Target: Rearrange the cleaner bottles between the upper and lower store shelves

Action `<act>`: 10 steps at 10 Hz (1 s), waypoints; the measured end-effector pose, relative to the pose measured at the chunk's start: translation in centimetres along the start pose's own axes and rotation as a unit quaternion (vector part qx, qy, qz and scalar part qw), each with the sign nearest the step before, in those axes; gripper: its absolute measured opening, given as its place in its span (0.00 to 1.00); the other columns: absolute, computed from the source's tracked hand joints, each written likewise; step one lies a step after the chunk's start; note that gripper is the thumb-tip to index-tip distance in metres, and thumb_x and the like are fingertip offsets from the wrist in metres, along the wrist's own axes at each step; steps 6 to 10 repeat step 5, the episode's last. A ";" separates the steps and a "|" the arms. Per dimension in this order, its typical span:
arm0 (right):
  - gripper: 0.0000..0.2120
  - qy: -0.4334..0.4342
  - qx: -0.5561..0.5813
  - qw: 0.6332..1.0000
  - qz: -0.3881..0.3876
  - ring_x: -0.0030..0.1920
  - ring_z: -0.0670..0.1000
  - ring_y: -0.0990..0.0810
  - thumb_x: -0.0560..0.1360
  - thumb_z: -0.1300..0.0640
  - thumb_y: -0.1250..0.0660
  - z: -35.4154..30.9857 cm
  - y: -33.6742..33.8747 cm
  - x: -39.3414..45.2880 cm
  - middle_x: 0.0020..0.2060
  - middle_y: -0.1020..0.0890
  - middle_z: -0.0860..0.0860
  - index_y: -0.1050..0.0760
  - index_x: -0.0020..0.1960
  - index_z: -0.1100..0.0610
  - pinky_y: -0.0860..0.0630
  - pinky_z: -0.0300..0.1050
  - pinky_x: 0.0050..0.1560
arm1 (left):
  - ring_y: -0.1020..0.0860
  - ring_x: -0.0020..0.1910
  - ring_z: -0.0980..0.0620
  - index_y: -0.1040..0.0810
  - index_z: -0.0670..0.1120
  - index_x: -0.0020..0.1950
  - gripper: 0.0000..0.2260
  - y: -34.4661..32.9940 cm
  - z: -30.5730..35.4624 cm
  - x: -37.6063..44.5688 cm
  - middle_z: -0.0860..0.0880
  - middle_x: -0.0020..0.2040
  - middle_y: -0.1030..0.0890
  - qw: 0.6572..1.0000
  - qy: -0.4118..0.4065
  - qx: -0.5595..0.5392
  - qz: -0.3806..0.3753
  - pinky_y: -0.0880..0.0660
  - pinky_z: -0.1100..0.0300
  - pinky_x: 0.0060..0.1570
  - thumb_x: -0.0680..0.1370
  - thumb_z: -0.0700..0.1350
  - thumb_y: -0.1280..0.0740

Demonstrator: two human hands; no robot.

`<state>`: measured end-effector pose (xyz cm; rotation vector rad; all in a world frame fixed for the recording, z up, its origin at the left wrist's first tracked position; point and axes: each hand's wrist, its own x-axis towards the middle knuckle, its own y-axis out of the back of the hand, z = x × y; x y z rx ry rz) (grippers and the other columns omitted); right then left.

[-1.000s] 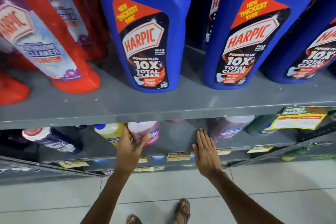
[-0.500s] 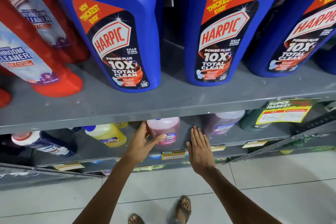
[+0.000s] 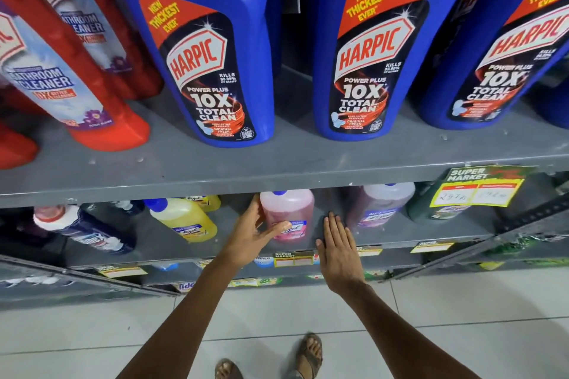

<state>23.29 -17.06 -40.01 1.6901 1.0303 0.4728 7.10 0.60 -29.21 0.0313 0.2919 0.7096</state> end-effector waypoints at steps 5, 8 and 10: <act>0.25 0.005 0.147 0.982 0.118 0.84 0.57 0.32 0.88 0.55 0.40 -3.7 4.6 -4.4 0.84 0.32 0.55 0.37 0.84 0.59 0.36 0.50 0.84 | 0.24 0.73 0.50 0.27 0.51 0.77 0.35 0.6 -1.5 -6.5 0.49 0.76 0.22 0.992 -0.002 0.080 0.102 0.26 0.50 0.76 0.74 0.55 0.18; 0.25 0.005 0.147 0.982 0.118 0.84 0.57 0.32 0.88 0.55 0.40 -3.7 4.6 -4.4 0.84 0.32 0.55 0.37 0.84 0.59 0.36 0.50 0.84 | 0.24 0.73 0.50 0.27 0.51 0.77 0.35 0.6 -1.5 -6.5 0.49 0.76 0.22 0.992 -0.002 0.080 0.102 0.26 0.50 0.76 0.74 0.55 0.18; 0.25 0.005 0.147 0.982 0.118 0.84 0.57 0.32 0.88 0.55 0.40 -3.7 4.6 -4.4 0.84 0.32 0.55 0.37 0.84 0.59 0.36 0.50 0.84 | 0.24 0.73 0.50 0.27 0.51 0.77 0.35 0.6 -1.5 -6.5 0.49 0.76 0.22 0.992 -0.002 0.080 0.102 0.26 0.50 0.76 0.74 0.55 0.18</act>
